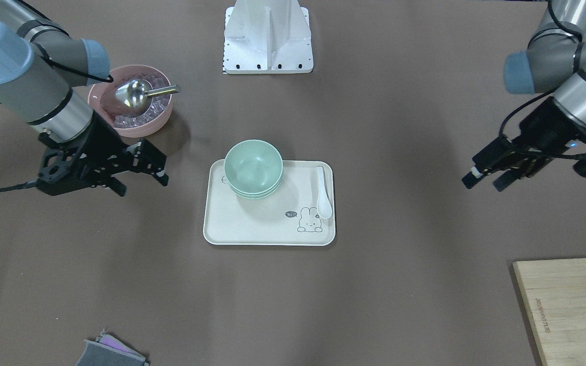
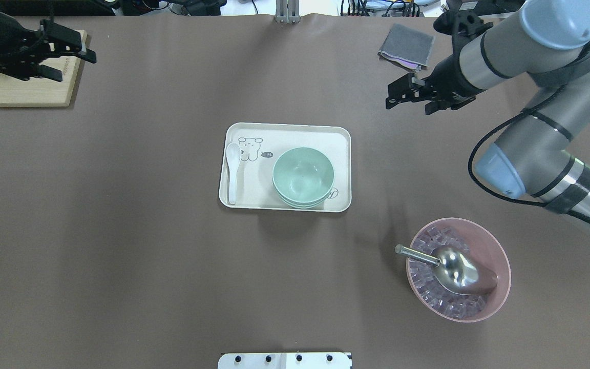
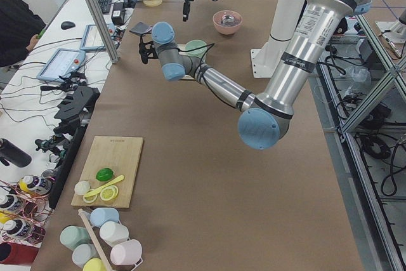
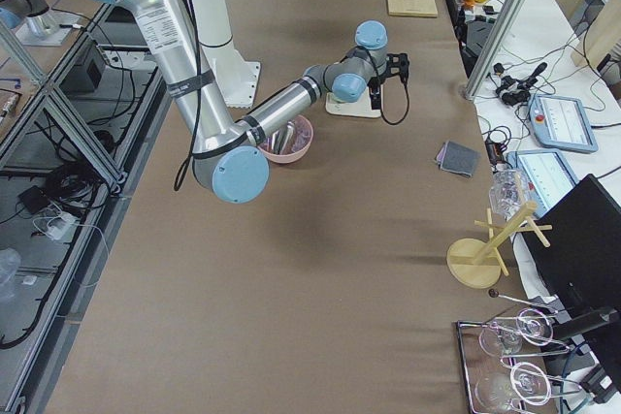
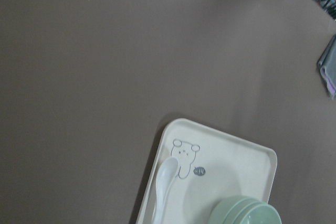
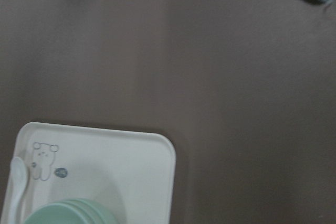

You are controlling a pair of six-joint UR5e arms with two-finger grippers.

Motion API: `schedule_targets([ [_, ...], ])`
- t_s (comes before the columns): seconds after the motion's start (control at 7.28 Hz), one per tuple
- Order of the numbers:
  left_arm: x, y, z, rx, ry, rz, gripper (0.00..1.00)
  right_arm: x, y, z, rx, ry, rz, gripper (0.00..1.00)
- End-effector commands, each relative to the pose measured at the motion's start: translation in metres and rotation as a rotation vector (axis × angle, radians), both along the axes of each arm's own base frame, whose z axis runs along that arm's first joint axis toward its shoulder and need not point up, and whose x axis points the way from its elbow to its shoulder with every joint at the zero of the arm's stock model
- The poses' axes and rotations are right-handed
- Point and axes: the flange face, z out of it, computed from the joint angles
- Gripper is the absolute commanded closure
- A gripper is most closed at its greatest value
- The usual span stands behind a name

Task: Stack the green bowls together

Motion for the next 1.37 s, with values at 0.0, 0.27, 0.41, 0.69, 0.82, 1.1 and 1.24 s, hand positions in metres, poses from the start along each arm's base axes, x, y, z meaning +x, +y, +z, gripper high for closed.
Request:
schedule_targets([
  [0.0, -0.048, -0.007, 0.045, 0.009, -0.149, -0.017, 0.02, 0.065, -0.025, 0.058, 0.042, 0.166, -0.081, 0.0],
  [0.27, -0.072, 0.021, 0.125, 0.016, -0.286, 0.011, 0.02, 0.118, -0.031, 0.117, 0.014, 0.253, -0.109, 0.0],
  [0.41, -0.091, 0.034, 0.157, 0.028, -0.357, 0.011, 0.02, 0.15, -0.038, 0.158, -0.042, 0.274, -0.084, 0.0],
  [0.69, -0.108, 0.04, 0.188, -0.006, -0.382, 0.021, 0.02, 0.192, -0.042, 0.239, -0.069, 0.319, -0.086, 0.0],
  [0.82, -0.118, 0.038, 0.202, -0.037, -0.386, 0.009, 0.02, 0.206, -0.039, 0.279, -0.087, 0.335, -0.09, 0.0],
  [1.1, -0.143, 0.037, 0.205, -0.004, -0.4, -0.003, 0.02, 0.226, -0.041, 0.305, -0.099, 0.338, -0.065, 0.0],
  [1.24, -0.145, 0.037, 0.208, 0.022, -0.418, 0.019, 0.02, 0.238, -0.04, 0.309, -0.115, 0.343, -0.048, 0.0],
])
